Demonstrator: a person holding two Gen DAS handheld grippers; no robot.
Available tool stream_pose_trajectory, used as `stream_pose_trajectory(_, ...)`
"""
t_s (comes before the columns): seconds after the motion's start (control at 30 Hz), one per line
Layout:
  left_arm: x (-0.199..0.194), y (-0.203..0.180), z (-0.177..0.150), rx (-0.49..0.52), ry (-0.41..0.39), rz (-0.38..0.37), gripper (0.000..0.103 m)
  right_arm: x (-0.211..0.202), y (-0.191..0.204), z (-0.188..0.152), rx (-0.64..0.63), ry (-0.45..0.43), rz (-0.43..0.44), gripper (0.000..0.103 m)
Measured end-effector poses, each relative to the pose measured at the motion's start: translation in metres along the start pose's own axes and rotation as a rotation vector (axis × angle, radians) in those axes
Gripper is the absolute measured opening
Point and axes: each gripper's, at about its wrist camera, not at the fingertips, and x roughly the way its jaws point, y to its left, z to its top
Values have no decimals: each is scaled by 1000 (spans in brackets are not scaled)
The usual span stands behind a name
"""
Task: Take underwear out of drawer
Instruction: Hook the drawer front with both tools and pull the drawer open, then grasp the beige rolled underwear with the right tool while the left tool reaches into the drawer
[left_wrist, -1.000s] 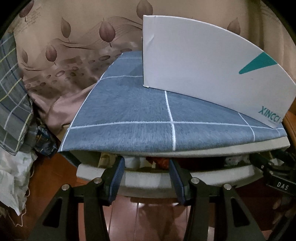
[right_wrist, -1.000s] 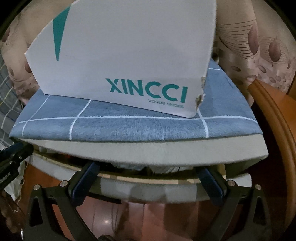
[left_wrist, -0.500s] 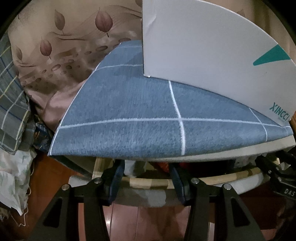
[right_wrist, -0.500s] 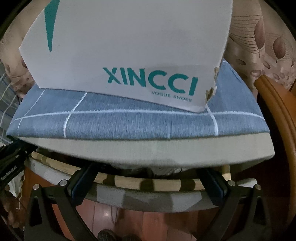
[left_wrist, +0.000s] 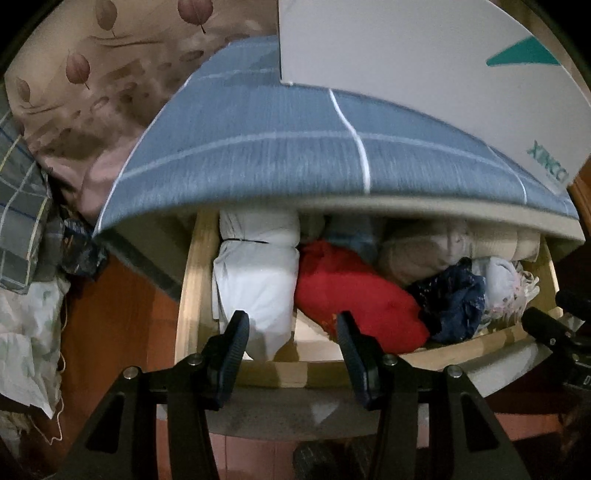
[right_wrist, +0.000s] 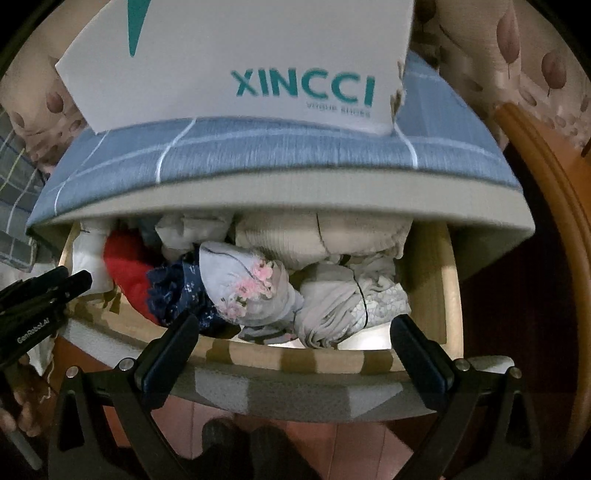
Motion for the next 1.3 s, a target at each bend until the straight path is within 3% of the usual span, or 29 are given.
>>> stream_pose_trajectory(0.43,-18,8,-54,40,110,-23,50,2,14,-28,13,192,31,102)
stream_pose_trajectory(0.77,-25,10,-75,38,134,-8,51,28,11,3,-44,299,35,102)
stream_pose_trajectory(0.97,-25,16,-74,26,126,-7,51,37,6,26,-54,304,45,102)
stream_pose_trajectory(1.1,-33,2,-74,49,104,40,51,31,8,36,-81,285,89,102)
stream_pose_trajectory(1.3,-61,14,-64,11,20,16,51,21,-6,75,-64,243,105,102)
